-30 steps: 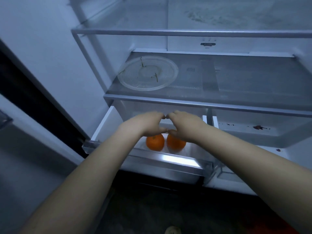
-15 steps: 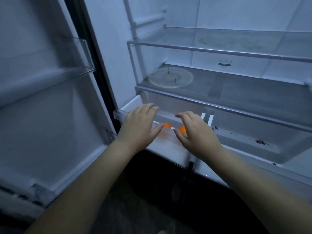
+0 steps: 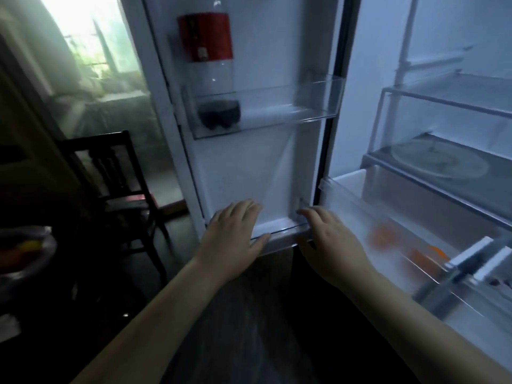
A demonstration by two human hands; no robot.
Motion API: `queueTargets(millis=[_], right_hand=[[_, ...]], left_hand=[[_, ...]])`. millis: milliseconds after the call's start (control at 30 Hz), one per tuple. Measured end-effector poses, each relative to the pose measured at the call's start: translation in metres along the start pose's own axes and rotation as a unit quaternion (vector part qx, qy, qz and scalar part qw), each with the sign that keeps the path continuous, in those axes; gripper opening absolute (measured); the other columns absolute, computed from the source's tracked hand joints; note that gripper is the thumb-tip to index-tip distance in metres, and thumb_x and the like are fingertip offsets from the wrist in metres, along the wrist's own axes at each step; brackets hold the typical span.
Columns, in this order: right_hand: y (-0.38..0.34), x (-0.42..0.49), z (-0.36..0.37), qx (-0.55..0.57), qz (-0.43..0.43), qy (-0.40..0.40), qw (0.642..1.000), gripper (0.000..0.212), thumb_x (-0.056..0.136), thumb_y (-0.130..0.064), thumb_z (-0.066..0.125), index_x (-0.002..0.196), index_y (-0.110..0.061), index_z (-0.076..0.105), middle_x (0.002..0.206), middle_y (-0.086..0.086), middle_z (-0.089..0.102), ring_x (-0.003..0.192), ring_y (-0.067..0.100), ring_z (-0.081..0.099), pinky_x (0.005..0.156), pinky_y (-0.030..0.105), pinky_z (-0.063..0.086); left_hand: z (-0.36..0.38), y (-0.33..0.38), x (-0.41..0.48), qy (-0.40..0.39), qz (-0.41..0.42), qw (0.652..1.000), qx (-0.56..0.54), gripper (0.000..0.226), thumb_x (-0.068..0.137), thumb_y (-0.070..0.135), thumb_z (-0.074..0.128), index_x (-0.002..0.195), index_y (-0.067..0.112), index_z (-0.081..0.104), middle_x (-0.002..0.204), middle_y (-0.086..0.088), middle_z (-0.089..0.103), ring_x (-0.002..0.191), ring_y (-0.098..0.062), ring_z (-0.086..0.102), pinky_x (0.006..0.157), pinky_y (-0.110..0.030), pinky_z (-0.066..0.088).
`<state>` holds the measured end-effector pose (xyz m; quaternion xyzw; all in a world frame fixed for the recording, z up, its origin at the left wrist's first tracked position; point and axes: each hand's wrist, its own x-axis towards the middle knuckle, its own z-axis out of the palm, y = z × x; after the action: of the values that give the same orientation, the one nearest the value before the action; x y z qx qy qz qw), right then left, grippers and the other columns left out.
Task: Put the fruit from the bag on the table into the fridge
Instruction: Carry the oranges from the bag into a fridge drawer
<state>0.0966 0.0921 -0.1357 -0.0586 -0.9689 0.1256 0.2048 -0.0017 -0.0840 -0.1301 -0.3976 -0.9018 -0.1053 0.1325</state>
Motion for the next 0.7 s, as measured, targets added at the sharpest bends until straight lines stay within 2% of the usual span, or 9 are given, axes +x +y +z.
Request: queueTargets(millis=[100,167,300,433,533,600,700], right_hand=[[-0.038,0.019,0.016,0.016,-0.056,-0.032,0.998,0.052,0.091,-0.038,0.054,0.137,-0.02,0.04,0.138,-0.001,0.045,0.123,0.019,0.046,0.097,0.033,0.043],[-0.063,0.032,0.029,0.025,-0.09,-0.051,0.994,0.053,0.092,-0.041,0.051,0.14,-0.022,0.035,0.142,-0.003,0.04,0.125,0.016,0.043,0.099,0.03,0.042],[-0.114,0.062,0.053,0.041,-0.149,-0.084,0.984,0.054,0.094,-0.042,0.048,0.142,-0.025,0.031,0.144,-0.005,0.035,0.128,0.013,0.038,0.099,0.026,0.038],[-0.167,0.092,0.081,0.064,-0.201,-0.109,0.972,0.055,0.093,-0.043,0.049,0.142,-0.028,0.029,0.145,-0.006,0.034,0.13,0.011,0.036,0.102,0.025,0.035],[-0.208,0.113,0.104,0.071,-0.239,-0.123,0.961,0.055,0.094,-0.041,0.048,0.143,-0.028,0.029,0.148,-0.006,0.031,0.132,0.013,0.034,0.101,0.025,0.034],[-0.234,0.129,0.119,0.066,-0.267,-0.131,0.952,0.054,0.095,-0.04,0.048,0.144,-0.026,0.029,0.148,-0.005,0.032,0.132,0.012,0.033,0.1,0.022,0.032],[-0.275,0.154,0.145,0.056,-0.304,-0.146,0.94,0.054,0.095,-0.039,0.047,0.144,-0.024,0.03,0.148,-0.004,0.032,0.132,0.013,0.033,0.1,0.021,0.032]], left_hand=[[-0.007,-0.033,-0.026,-0.002,-0.067,0.998,0.014,0.062,0.092,0.054,0.041,0.145,0.024,0.029,0.152,0.002,0.029,0.139,-0.016,0.026,0.113,-0.036,0.02],[-0.012,-0.053,-0.041,0.002,-0.103,0.994,0.022,0.063,0.092,0.055,0.04,0.146,0.025,0.024,0.154,0.003,0.024,0.141,-0.016,0.021,0.114,-0.037,0.018],[-0.026,-0.1,-0.071,0.021,-0.162,0.986,0.036,0.063,0.092,0.054,0.039,0.145,0.024,0.026,0.153,0.002,0.025,0.141,-0.015,0.021,0.116,-0.038,0.019],[-0.04,-0.149,-0.099,0.038,-0.209,0.976,0.042,0.058,0.091,0.049,0.048,0.14,0.019,0.038,0.147,-0.002,0.036,0.137,-0.02,0.031,0.111,-0.04,0.026],[-0.047,-0.192,-0.121,0.041,-0.252,0.966,0.051,0.064,0.088,0.056,0.036,0.139,0.017,0.042,0.146,-0.004,0.04,0.135,-0.022,0.035,0.109,-0.042,0.03],[-0.051,-0.221,-0.134,0.037,-0.279,0.958,0.059,0.065,0.089,0.058,0.034,0.141,0.018,0.039,0.148,-0.003,0.036,0.137,-0.02,0.032,0.111,-0.041,0.029],[-0.054,-0.266,-0.151,0.036,-0.313,0.947,0.062,0.062,0.092,0.054,0.041,0.144,0.021,0.032,0.152,0.0,0.027,0.14,-0.017,0.023,0.113,-0.039,0.023]])
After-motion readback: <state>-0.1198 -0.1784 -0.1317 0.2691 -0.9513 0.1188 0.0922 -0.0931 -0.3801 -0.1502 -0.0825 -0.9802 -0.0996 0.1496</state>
